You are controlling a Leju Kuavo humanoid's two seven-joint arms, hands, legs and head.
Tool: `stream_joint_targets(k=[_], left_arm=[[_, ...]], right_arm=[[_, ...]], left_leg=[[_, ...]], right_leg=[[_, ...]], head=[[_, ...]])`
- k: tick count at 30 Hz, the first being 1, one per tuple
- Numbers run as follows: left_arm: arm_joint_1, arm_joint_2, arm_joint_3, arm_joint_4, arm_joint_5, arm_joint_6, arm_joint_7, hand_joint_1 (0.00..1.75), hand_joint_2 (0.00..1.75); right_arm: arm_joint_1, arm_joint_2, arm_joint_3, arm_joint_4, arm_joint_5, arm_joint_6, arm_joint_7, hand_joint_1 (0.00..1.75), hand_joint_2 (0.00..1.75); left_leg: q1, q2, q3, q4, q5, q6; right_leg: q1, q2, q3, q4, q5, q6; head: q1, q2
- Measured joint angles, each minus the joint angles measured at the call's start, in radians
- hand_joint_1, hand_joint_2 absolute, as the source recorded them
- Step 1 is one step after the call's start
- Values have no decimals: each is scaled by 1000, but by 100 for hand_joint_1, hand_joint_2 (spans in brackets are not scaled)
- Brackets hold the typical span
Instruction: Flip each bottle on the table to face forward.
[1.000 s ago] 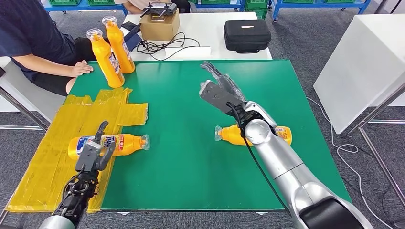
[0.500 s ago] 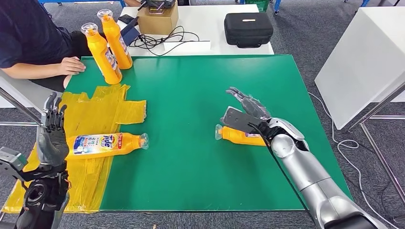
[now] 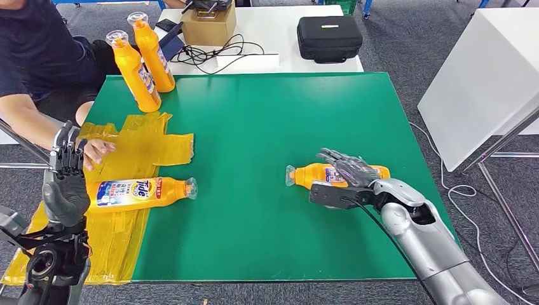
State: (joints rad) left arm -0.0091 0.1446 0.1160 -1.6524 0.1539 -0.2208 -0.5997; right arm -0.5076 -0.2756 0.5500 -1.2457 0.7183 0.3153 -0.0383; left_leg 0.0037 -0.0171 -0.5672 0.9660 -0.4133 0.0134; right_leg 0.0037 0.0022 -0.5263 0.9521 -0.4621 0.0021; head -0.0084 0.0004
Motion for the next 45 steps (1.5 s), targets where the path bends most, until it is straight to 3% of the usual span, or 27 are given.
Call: stream_joint_targets(k=[11, 17, 23, 33, 45], left_arm=[[46, -20, 35, -29, 4, -25, -11, 0, 0], [36, -27, 34, -28, 4, -40, -10, 0, 0], [33, -35, 33, -8, 9, -51, -33, 0, 0], [23, -50, 31, 18, 2, -64, -41, 0, 0], [-41, -53, 3, 78, 3, -79, -46, 0, 0]], right_arm=[[0, -117, 9, -25, -29, 51, -14, 0, 175], [25, -159, -14, -25, 6, 3, 28, 0, 175], [44, -181, -54, 10, 37, -32, 16, 0, 175], [61, -161, -71, 124, 82, -71, -4, 0, 175], [-58, 14, -69, 441, 145, -220, -49, 0, 175]], left_leg=[[0, -2, 0, 0, 0, 0], [0, -1, 0, 0, 0, 0], [0, 0, 0, 0, 0, 0], [0, 0, 0, 0, 0, 0], [0, 3, 3, 0, 0, 0]], right_leg=[[-1, -1, 0, 0, 0, 0], [-1, 0, 0, 0, 0, 0], [-1, 0, 0, 0, 0, 0], [-1, 0, 0, 0, 0, 0], [0, 4, 2, 0, 0, 0]], head=[[0, 0], [0, 0], [0, 0], [0, 0], [0, 0]])
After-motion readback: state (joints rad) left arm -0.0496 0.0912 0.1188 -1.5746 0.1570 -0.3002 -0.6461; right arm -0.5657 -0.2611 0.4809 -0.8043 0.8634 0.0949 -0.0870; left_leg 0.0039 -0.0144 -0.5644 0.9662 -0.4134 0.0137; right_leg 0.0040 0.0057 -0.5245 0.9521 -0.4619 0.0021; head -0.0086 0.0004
